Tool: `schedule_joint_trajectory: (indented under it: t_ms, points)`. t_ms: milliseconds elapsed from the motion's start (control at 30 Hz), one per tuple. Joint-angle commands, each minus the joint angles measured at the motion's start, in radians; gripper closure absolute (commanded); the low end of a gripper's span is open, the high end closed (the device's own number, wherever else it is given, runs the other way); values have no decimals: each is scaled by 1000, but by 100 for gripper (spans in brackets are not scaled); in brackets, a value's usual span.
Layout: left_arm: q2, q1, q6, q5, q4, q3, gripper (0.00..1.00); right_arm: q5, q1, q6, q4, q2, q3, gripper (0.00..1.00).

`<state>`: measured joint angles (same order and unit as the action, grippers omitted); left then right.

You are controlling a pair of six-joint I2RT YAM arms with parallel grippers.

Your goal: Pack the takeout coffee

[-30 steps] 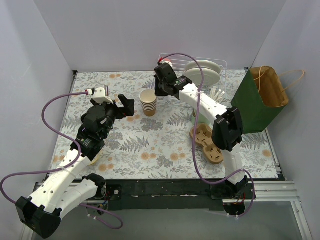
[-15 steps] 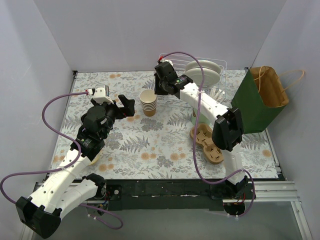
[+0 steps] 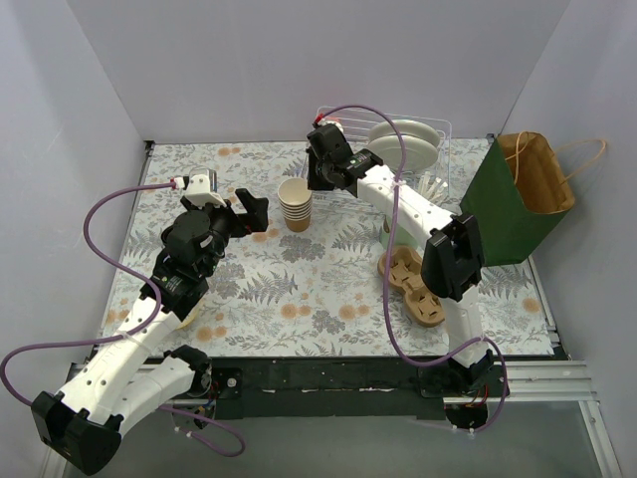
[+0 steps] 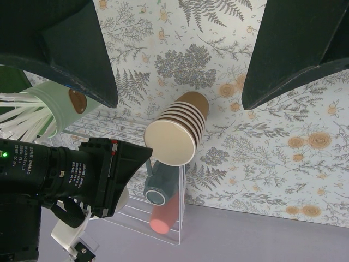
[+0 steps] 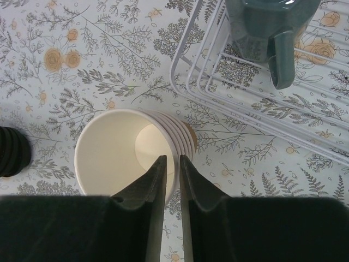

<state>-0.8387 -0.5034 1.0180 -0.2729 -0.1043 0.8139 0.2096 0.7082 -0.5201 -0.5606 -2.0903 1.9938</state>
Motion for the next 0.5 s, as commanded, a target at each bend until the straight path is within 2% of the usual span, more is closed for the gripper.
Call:
schedule_joint_trajectory:
  t_ms: [0,200,233,300,333,467]
  points:
    - [16,0,-12,1,5,18,2,2,1,-1,4,-16,42,77]
    - [18,-1,-13,-3,3,18,2,-3,4,-6,5,-17,36,80]
    - [20,0,-12,-3,3,18,2,1,2,-8,5,-19,36,87]
    - [18,-1,-13,-3,3,18,2,4,4,-6,10,-13,31,92]
    - [20,0,-13,-3,5,16,2,5,4,-6,10,-11,33,99]
    - [18,0,-13,-5,3,18,2,1,4,-6,24,10,25,99]
